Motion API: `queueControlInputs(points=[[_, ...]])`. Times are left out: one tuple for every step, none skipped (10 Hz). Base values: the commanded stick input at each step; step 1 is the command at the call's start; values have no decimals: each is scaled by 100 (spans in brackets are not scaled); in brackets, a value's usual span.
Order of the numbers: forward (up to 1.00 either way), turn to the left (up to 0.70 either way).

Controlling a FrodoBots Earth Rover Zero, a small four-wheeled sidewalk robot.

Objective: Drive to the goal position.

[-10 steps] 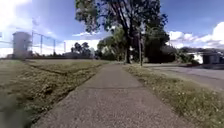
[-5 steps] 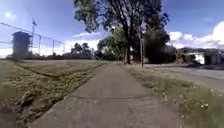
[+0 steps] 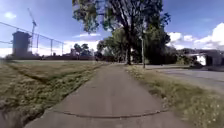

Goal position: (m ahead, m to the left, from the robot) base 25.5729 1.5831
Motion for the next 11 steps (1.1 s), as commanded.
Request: queueControlInputs(points=[[100, 0], [100, 0], [100, 0], [100, 0], [100, 0], [100, 0], [100, 0], [100, 0], [100, 0], [100, 0], [100, 0]])
